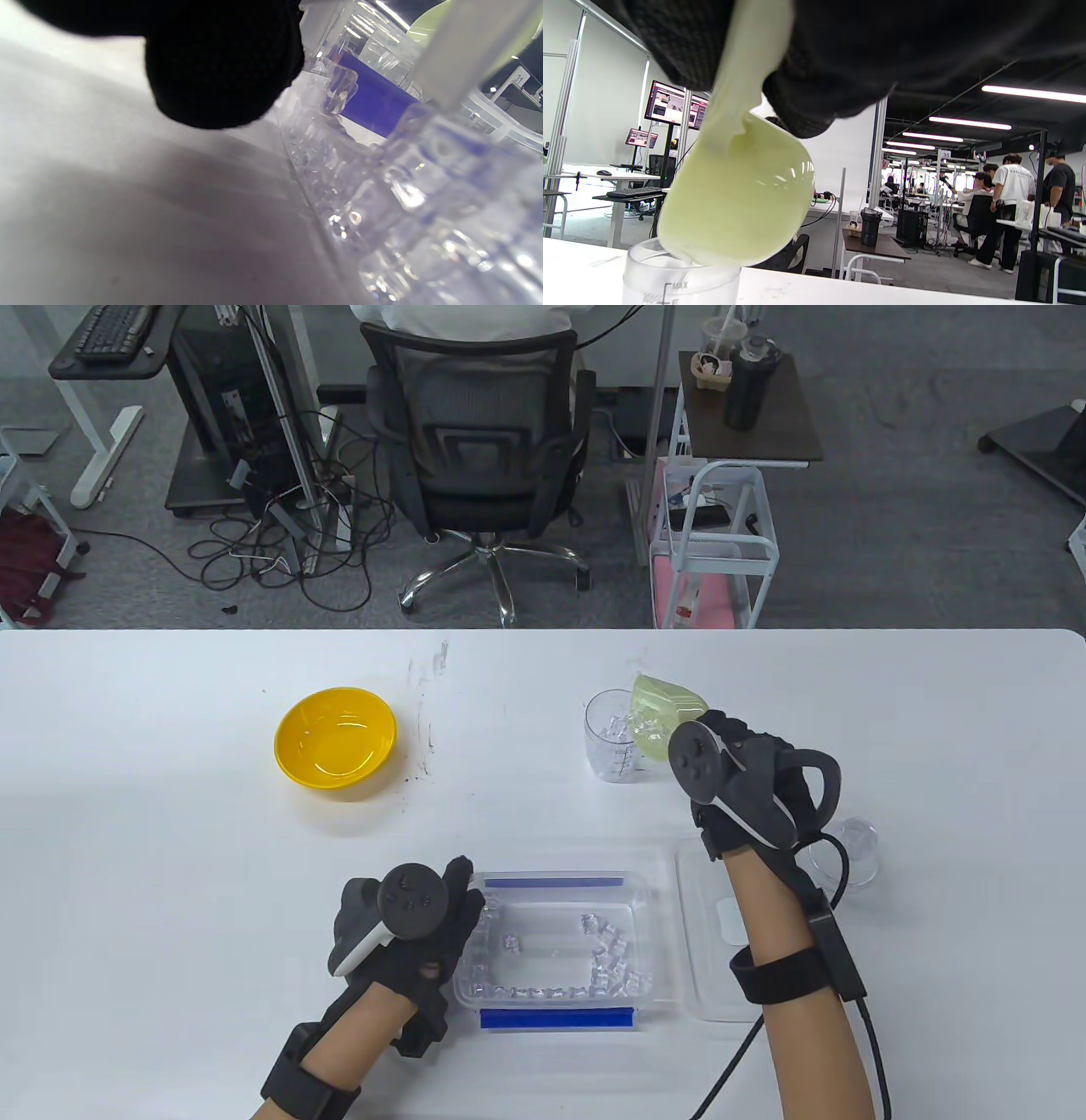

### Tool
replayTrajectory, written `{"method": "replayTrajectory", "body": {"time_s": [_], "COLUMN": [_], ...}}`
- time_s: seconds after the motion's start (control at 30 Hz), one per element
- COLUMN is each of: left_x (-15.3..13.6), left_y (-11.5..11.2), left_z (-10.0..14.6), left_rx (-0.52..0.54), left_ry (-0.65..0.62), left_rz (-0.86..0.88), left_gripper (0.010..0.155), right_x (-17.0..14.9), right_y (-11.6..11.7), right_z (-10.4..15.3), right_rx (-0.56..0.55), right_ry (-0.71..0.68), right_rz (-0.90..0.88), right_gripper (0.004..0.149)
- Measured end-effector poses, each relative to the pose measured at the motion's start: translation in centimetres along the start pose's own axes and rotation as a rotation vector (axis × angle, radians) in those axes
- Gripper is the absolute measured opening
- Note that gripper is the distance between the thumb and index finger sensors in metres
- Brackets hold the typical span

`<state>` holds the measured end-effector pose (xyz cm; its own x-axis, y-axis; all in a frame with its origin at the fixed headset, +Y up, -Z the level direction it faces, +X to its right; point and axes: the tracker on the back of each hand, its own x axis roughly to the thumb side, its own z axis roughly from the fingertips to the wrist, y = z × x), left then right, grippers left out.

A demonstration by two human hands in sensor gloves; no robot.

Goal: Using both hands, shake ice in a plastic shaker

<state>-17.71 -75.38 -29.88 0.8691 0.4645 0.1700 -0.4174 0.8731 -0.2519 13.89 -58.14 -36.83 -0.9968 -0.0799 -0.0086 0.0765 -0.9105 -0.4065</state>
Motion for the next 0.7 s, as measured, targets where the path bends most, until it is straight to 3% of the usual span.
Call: {"method": "replayTrajectory", "body": {"time_s": [0.33, 0.5, 0.57, 0.7], "left_x": [0.0, 0.0, 0.0, 0.0], "left_y": [0.0, 0.0, 0.0, 0.0], "left_z": [0.0, 0.0, 0.0, 0.0], "left_rx": [0.000, -0.002, -0.001, -0.001], "left_ry": [0.000, 0.000, 0.001, 0.001], "left_rz": [-0.001, 0.001, 0.001, 0.000], "left_gripper": [0.065, 0.065, 0.065, 0.065], "right_x": [0.6, 0.4, 0.4, 0.9], "right_y": [-0.5, -2.7, -3.7, -5.0], "right_z": [0.7, 2.4, 3.6, 6.5], "right_rx": [-0.060, -0.117, -0.088, 0.093], "right_ry": [-0.033, -0.060, -0.078, -0.201], "right_rz": [0.061, -0.012, -0.123, -0.306], "right_gripper": [0.066, 0.066, 0.066, 0.066]}}
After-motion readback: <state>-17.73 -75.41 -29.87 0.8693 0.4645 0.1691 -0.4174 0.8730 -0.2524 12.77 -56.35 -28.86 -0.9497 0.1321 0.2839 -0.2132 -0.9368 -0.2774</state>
